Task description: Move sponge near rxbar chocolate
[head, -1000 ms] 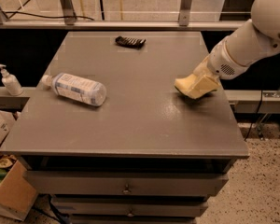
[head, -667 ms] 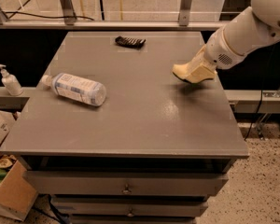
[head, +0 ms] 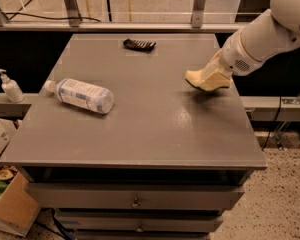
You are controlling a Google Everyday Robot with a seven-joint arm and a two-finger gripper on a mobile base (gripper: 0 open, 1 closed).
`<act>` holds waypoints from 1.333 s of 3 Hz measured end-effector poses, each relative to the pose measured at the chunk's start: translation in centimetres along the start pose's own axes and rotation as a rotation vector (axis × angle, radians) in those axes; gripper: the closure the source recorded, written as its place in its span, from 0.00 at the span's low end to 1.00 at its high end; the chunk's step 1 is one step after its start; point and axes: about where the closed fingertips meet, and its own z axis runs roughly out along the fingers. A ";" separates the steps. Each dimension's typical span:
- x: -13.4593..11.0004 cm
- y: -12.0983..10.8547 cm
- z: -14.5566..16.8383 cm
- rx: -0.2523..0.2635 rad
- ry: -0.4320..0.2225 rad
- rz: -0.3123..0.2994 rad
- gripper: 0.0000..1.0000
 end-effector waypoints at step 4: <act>-4.7 -7.7 10.3 -0.112 -0.076 -0.363 1.00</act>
Offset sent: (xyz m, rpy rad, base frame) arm 0.0880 0.0438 0.0227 -0.0573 -0.2299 0.2796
